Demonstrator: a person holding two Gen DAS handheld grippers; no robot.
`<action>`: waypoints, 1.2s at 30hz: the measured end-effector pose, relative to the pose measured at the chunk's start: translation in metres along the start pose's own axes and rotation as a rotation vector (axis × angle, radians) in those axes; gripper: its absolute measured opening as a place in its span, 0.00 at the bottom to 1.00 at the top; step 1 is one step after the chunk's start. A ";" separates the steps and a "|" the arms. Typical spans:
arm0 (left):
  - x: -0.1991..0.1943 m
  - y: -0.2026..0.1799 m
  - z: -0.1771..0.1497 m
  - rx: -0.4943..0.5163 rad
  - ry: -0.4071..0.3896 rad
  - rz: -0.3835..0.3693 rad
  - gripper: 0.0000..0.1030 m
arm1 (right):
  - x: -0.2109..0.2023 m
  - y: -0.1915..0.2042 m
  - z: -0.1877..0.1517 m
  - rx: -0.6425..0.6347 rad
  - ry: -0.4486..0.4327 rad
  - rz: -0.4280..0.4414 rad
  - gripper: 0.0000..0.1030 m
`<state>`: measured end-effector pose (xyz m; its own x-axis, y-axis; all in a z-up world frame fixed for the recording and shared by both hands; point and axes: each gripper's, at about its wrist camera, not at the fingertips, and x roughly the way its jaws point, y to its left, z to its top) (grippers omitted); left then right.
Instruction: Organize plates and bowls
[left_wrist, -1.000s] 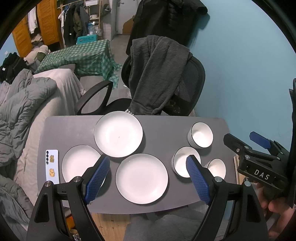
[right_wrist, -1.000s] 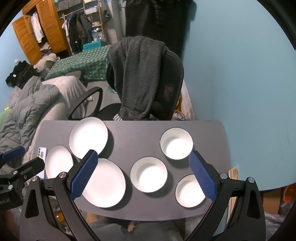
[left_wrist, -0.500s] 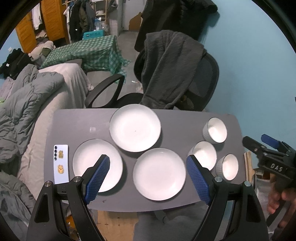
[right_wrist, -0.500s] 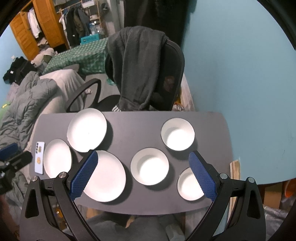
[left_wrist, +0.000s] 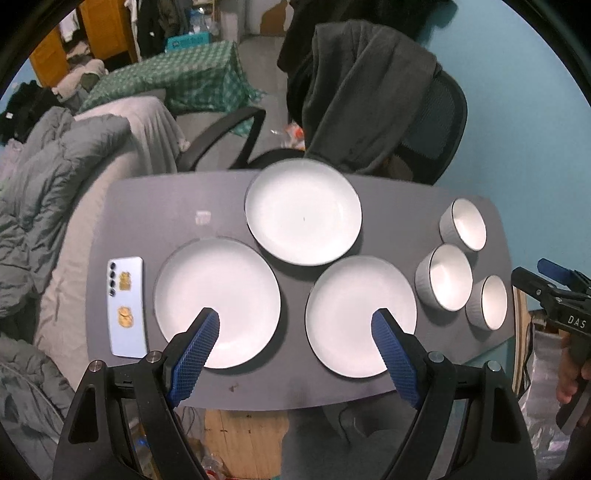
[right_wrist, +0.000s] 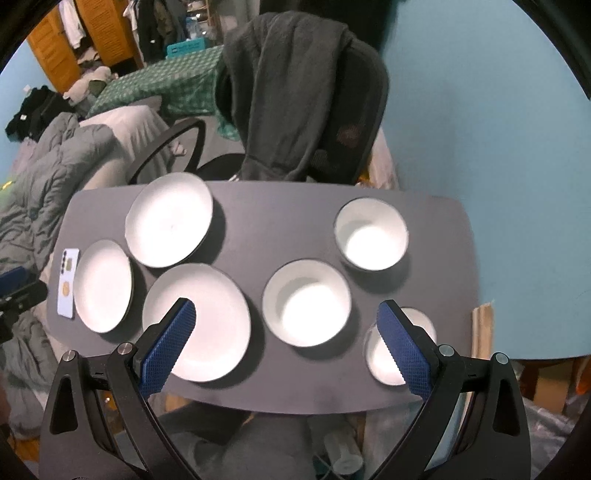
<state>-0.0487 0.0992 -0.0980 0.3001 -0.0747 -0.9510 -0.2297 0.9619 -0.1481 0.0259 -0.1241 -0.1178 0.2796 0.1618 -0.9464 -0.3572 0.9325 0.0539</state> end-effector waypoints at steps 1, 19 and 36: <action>0.007 0.002 -0.002 -0.001 0.014 -0.006 0.83 | 0.003 0.000 0.000 0.000 0.008 0.008 0.95; 0.088 -0.004 -0.024 0.036 0.120 -0.074 0.83 | 0.093 0.000 -0.059 0.130 0.211 0.172 0.95; 0.136 -0.012 -0.030 0.068 0.133 -0.024 0.80 | 0.144 -0.002 -0.065 0.043 0.294 0.187 0.82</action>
<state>-0.0328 0.0696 -0.2340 0.1787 -0.1272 -0.9756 -0.1596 0.9747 -0.1563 0.0091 -0.1236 -0.2745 -0.0583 0.2370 -0.9697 -0.3380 0.9093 0.2426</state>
